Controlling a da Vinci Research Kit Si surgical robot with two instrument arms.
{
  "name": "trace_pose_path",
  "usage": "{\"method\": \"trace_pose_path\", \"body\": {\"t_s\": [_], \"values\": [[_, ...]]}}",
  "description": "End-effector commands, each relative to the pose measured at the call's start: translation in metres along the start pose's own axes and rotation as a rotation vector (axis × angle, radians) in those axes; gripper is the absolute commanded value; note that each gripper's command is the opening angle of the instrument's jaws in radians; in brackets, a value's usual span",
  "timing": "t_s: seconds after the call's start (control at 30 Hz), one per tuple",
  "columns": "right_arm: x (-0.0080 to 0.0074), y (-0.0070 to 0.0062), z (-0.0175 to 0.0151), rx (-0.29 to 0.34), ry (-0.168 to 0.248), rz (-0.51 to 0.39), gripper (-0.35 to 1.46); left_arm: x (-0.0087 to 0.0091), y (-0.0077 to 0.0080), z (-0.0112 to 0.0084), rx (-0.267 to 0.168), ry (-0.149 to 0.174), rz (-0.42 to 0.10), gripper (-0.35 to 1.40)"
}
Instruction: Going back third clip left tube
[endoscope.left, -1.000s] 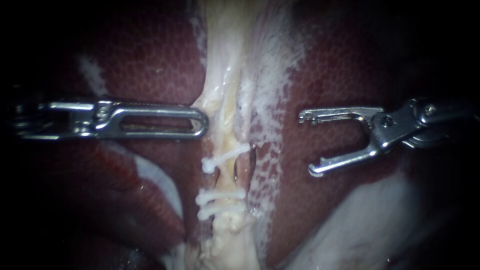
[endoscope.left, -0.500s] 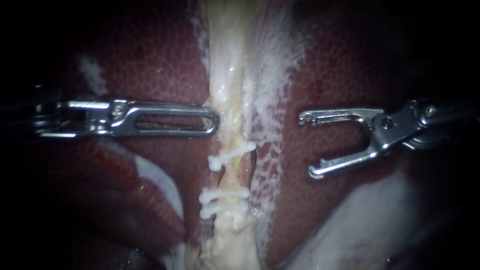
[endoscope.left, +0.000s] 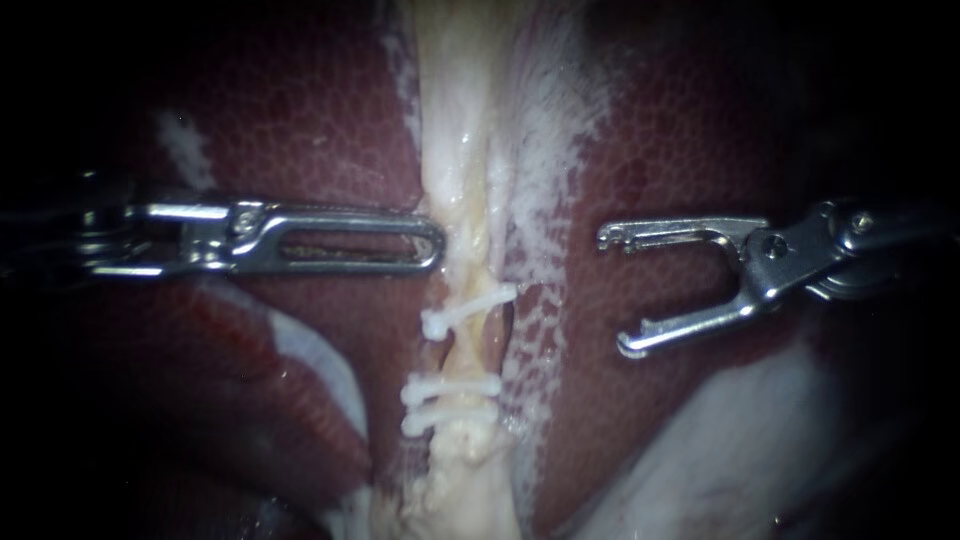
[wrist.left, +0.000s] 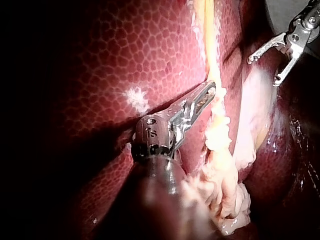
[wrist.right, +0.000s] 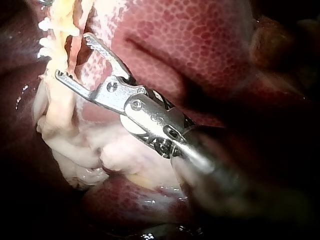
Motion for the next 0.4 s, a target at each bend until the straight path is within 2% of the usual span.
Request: {"method": "trace_pose_path", "body": {"t_s": [0.03, 0.4], "values": [[0.0, 0.0, 0.0, 0.0, 0.0, 0.0, 0.6, 0.0, 0.0, 0.0, 0.0, 0.0, 0.0, -0.35], [0.0, 0.0, 0.0, 0.0, 0.0, 0.0, 0.6, 0.0, 0.0, -0.0001, -0.001, 0.003, 0.001, -0.35]]}}
